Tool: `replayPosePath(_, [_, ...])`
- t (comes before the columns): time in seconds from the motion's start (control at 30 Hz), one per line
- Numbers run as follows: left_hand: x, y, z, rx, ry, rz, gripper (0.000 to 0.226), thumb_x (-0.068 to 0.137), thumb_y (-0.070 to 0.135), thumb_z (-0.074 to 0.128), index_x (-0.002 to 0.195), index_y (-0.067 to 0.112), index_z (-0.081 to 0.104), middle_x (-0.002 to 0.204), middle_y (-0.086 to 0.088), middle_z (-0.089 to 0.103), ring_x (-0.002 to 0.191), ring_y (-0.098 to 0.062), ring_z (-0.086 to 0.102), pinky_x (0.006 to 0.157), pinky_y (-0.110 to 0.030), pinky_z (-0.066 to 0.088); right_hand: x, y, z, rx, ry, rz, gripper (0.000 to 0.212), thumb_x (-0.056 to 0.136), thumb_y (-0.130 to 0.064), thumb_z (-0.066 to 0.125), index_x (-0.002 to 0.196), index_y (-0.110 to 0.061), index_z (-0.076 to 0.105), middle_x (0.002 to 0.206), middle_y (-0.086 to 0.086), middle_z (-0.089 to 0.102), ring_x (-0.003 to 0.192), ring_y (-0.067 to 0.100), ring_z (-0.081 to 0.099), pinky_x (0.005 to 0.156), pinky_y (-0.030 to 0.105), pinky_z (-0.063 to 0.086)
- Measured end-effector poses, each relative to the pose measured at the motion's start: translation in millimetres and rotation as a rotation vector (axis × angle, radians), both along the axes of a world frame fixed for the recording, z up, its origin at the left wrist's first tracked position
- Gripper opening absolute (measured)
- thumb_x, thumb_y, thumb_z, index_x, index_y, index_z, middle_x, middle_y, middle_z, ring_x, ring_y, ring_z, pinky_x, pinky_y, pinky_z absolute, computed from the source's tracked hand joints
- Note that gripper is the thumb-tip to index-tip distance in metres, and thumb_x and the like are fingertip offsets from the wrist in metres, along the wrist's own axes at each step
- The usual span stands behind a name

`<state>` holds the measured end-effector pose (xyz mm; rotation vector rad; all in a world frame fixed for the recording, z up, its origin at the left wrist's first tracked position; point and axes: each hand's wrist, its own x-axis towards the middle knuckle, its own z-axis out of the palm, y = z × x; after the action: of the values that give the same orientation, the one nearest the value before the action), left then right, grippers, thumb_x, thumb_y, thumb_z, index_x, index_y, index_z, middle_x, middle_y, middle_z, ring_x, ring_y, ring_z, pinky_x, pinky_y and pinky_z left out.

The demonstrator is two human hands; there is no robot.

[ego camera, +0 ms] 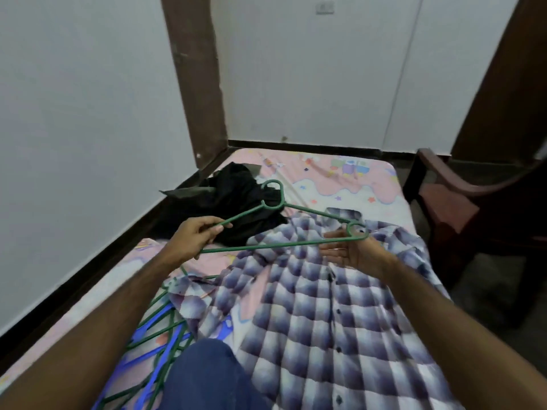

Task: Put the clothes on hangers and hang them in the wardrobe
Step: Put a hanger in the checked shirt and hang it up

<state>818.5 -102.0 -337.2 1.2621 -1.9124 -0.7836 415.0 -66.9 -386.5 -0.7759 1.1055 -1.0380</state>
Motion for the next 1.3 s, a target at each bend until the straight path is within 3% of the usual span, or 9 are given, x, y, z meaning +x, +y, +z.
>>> replayPosePath(0.13, [-70, -25, -5, 0.037, 0.017, -0.108, 0.019, 0.101, 0.009, 0.057, 0.103, 0.017, 0.075, 0.052, 0.010, 0.052, 0.046, -0.003, 0.041, 0.040, -0.016, 0.034, -64, 10, 16, -0.040, -0.035, 0.234, 0.090, 0.078, -0.056, 0.076, 0.142, 0.002, 0.051, 0.136, 0.029, 0.059, 0.121, 0.045, 0.061, 0.101, 0.050, 0.054])
replayPosePath(0.3, [-133, -66, -6, 0.046, -0.046, -0.292, 0.018, 0.100, 0.007, 0.058, 0.106, 0.013, 0.074, 0.065, 0.016, 0.064, 0.059, 0.004, 0.049, 0.056, -0.012, 0.037, -112, -9, 44, 0.022, -0.219, 0.302, 0.083, 0.100, -0.065, 0.033, 0.149, 0.001, 0.044, 0.146, 0.030, 0.049, 0.121, 0.043, 0.062, 0.089, 0.046, 0.060])
replayPosePath(0.4, [-163, -92, -4, 0.020, -0.096, -0.363, 0.018, 0.097, 0.006, 0.062, 0.111, 0.009, 0.073, 0.078, 0.024, 0.071, 0.068, 0.014, 0.056, 0.065, -0.006, 0.042, -137, -28, 49, 0.037, -0.096, 0.425, 0.069, 0.104, -0.053, 0.037, 0.151, -0.003, 0.039, 0.148, 0.026, 0.050, 0.126, 0.044, 0.059, 0.099, 0.048, 0.055])
replayPosePath(0.7, [-263, -169, -33, 0.026, -0.139, -0.487, 0.015, 0.091, 0.019, 0.073, 0.105, 0.017, 0.080, 0.093, 0.012, 0.077, 0.089, -0.003, 0.069, 0.080, -0.028, 0.052, -164, -122, 14, -0.171, 0.623, -0.196, 0.048, 0.107, -0.049, 0.041, 0.118, -0.007, 0.061, 0.081, 0.007, 0.072, 0.053, 0.012, 0.059, 0.054, 0.025, 0.045])
replayPosePath(0.83, [-287, -189, -53, 0.035, -0.123, -0.464, 0.010, 0.085, 0.020, 0.079, 0.095, 0.020, 0.081, 0.087, 0.007, 0.077, 0.085, -0.009, 0.071, 0.081, -0.031, 0.054, -198, -141, 1, -0.208, 0.741, -0.074, 0.041, 0.110, -0.035, 0.039, 0.102, -0.006, 0.065, 0.066, 0.013, 0.068, 0.043, 0.015, 0.052, 0.041, 0.021, 0.036])
replayPosePath(0.97, [-304, -214, -68, -0.085, -0.094, -0.193, 0.030, 0.084, 0.041, 0.078, 0.109, 0.025, 0.072, 0.109, 0.002, 0.066, 0.094, -0.017, 0.067, 0.091, -0.041, 0.054, -225, -151, -17, -0.174, 0.615, -0.058, 0.037, 0.110, -0.028, 0.040, 0.102, -0.001, 0.064, 0.067, 0.013, 0.063, 0.039, 0.011, 0.046, 0.037, 0.020, 0.035])
replayPosePath(1.1, [-323, -208, -94, -0.267, -0.023, 0.257, 0.022, 0.097, 0.036, 0.056, 0.115, 0.024, 0.059, 0.120, 0.001, 0.053, 0.108, -0.022, 0.056, 0.094, -0.041, 0.041, -253, -166, -35, -0.078, 0.392, -0.439, 0.032, 0.110, -0.020, 0.039, 0.088, -0.007, 0.058, 0.063, 0.012, 0.065, 0.040, 0.013, 0.052, 0.038, 0.018, 0.043])
replayPosePath(1.2, [-337, -191, -125, -0.001, -0.095, 0.049, 0.015, 0.094, 0.023, 0.053, 0.104, 0.026, 0.062, 0.109, 0.006, 0.064, 0.105, -0.022, 0.060, 0.097, -0.042, 0.046, -262, -178, -46, -0.058, 0.123, -0.729, 0.028, 0.111, -0.013, 0.036, 0.089, -0.005, 0.052, 0.079, 0.016, 0.063, 0.058, 0.021, 0.066, 0.051, 0.026, 0.058])
replayPosePath(1.3, [-355, -178, -146, 0.157, -0.515, -0.275, 0.043, 0.084, 0.050, 0.055, 0.123, 0.033, 0.060, 0.131, 0.002, 0.053, 0.125, -0.024, 0.048, 0.106, -0.049, 0.036, -263, -194, -42, -0.106, -0.051, -0.915, 0.026, 0.110, -0.008, 0.034, 0.090, -0.006, 0.049, 0.087, 0.013, 0.059, 0.069, 0.026, 0.066, 0.054, 0.031, 0.061])
